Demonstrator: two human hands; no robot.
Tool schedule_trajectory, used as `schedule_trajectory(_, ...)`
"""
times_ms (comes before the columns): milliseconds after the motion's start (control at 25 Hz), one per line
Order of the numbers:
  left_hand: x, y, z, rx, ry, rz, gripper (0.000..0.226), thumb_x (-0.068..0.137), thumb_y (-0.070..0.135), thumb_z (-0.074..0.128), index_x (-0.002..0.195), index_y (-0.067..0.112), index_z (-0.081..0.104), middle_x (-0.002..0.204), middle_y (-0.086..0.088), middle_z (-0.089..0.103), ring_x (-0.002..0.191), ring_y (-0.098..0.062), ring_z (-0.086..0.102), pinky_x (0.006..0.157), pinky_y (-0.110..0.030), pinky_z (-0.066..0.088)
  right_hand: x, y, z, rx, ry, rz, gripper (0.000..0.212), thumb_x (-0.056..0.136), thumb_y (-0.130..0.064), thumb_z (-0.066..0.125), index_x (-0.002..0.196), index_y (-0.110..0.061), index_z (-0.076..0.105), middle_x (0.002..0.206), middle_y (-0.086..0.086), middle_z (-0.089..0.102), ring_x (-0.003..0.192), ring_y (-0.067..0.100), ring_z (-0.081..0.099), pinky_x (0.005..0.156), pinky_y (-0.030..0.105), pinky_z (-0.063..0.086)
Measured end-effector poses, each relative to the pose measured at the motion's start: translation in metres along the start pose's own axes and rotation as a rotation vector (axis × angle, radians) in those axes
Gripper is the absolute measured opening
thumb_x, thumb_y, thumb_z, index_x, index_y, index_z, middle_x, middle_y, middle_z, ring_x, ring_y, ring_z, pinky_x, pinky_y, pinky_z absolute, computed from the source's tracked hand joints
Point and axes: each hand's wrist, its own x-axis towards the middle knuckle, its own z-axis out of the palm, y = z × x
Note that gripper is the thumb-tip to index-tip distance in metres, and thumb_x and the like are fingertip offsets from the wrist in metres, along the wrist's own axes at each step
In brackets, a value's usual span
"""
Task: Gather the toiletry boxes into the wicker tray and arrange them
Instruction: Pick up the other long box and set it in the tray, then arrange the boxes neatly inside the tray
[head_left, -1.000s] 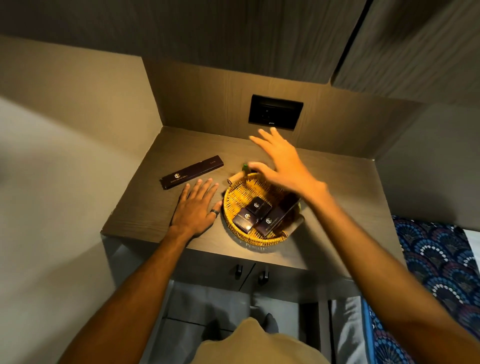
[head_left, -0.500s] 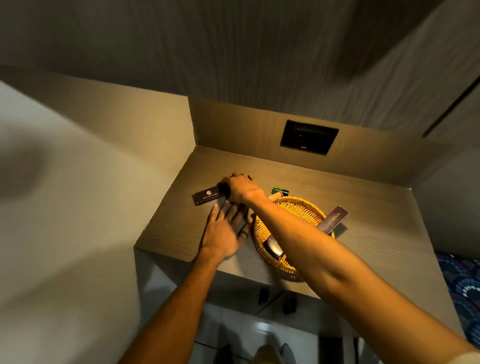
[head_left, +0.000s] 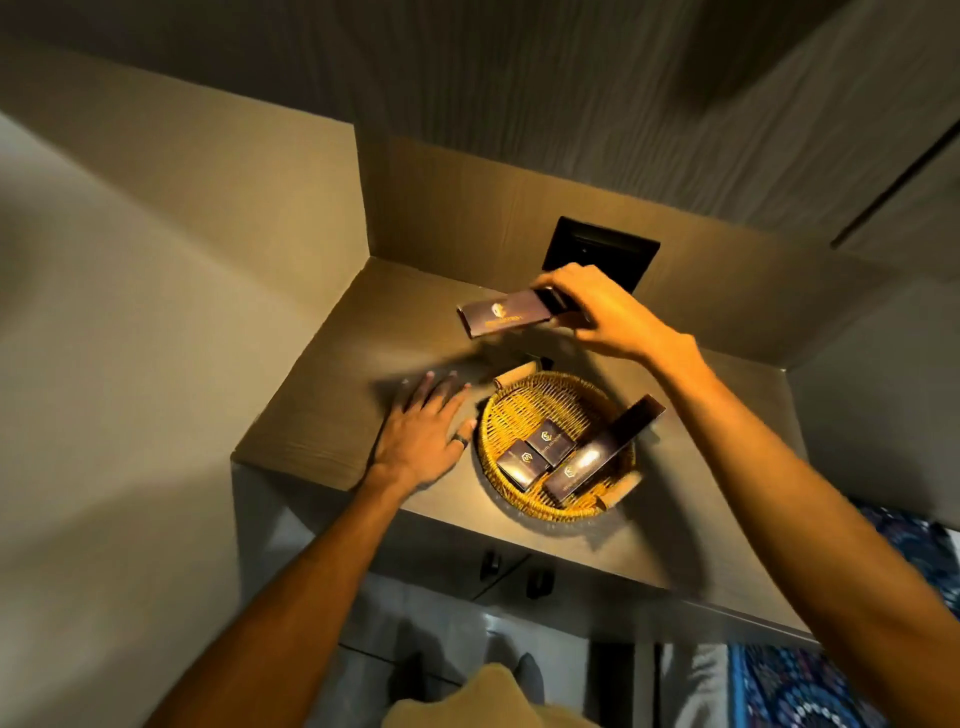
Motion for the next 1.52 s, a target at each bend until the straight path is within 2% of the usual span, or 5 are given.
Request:
schedule_trajectory(280,0.001,-0.001,0.001,-0.039,-0.010,-0.017,0.067,0.103,0.063,0.014,0.164,0.036,0.005,0.173,0.005,0.003,0.160,-0.023,-0.002,0.128,-0.051,-0.005,-0.072,0.030,0.024,-0.120,-0.268,0.074,0.061,0.084,-0.013,0.072,0.141,-0.023,0.056,0.137,0.008,0.057,0.128,0.029,0.050,0.101,0.051,0.046)
schedule_trajectory(800,0.002,-0.001,0.002,-0.037,-0.009,-0.020,0.067,0.104,0.062,0.020,0.164,0.035,0.007,0.174,0.003,0.006,0.160,-0.024,0.001,0.128,-0.052,-0.002,-0.057,0.020,0.065,-0.028,-0.241,0.081,0.070,0.087,-0.026,0.073,0.151,-0.026,0.047,0.152,0.006,0.048,0.147,0.028,0.036,0.118,0.051,0.029)
schedule_trajectory(1000,0.003,-0.002,0.003,-0.048,-0.006,-0.027,0.067,0.103,0.063,0.019,0.164,0.037,0.009,0.174,0.004,0.007,0.160,-0.022,0.001,0.128,-0.051,-0.002,-0.030,0.009,0.050,0.086,0.015,0.217,0.074,0.095,-0.048,0.062,0.159,-0.022,0.036,0.166,0.008,0.035,0.157,0.034,0.023,0.120,0.059,0.027)
schedule_trajectory(1360,0.003,-0.002,0.002,-0.066,-0.016,-0.030,0.066,0.103,0.063,0.021,0.163,0.038,0.012,0.174,0.004,0.011,0.160,-0.022,0.003,0.127,-0.050,-0.003,0.065,-0.016,0.063,-0.053,-0.486,0.608,0.047,0.080,-0.008,0.074,0.127,-0.006,0.066,0.136,0.019,0.064,0.125,0.038,0.063,0.104,0.051,0.055)
schedule_trajectory(1520,0.004,-0.002,0.001,-0.089,0.001,-0.034,0.067,0.101,0.064,0.020,0.163,0.039,0.015,0.173,0.005,0.013,0.160,-0.022,0.004,0.127,-0.051,-0.001,0.066,-0.007,0.070,0.004,-0.401,0.627,0.045,0.084,-0.006,0.068,0.128,-0.004,0.064,0.136,0.019,0.063,0.125,0.036,0.063,0.102,0.050,0.056)
